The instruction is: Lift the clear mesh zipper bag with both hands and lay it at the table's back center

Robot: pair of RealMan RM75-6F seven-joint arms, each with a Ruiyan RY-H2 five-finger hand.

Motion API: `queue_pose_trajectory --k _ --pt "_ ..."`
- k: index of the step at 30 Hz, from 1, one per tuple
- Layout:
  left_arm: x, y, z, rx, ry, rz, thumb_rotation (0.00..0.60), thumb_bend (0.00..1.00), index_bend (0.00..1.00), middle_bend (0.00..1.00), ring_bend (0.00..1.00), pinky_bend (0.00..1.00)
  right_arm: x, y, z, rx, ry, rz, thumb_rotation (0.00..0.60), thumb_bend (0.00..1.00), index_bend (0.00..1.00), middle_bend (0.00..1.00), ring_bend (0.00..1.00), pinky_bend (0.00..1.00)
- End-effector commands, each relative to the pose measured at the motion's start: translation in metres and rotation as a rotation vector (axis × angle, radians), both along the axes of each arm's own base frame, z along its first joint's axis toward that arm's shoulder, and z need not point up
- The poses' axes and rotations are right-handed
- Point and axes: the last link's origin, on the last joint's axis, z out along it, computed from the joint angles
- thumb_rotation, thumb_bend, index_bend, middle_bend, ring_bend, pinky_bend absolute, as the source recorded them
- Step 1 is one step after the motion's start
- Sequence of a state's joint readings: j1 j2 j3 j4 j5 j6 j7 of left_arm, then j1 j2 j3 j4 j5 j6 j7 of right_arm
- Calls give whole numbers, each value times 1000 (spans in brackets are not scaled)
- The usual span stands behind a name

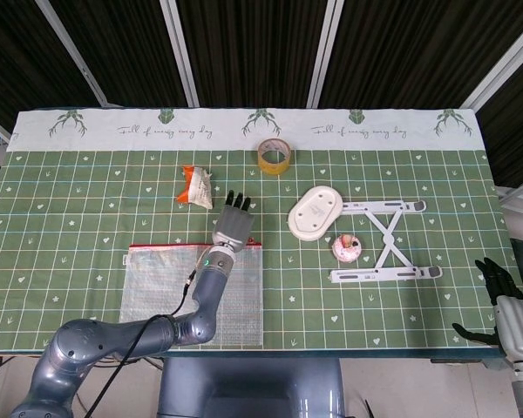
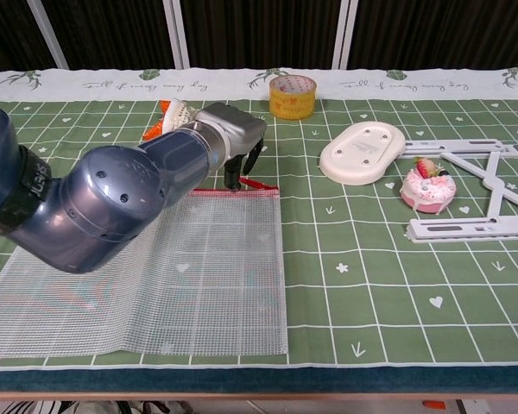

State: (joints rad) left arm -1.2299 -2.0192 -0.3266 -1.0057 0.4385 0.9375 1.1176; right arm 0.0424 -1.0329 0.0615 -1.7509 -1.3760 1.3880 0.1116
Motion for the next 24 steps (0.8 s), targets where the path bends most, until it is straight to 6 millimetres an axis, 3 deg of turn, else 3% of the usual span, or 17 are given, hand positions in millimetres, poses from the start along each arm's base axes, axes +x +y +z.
queue_pose_trajectory --k 1,24 --pt "-1 0 -2 -4 5 0 600 291 513 97 0 0 0 0 0 0 -1 -3 600 193 0 0 0 206" --pt "-2 2 0 2 -15 -9 600 445 573 111 0 0 1 0 0 4 -12 -10 600 199 0 0 0 206"
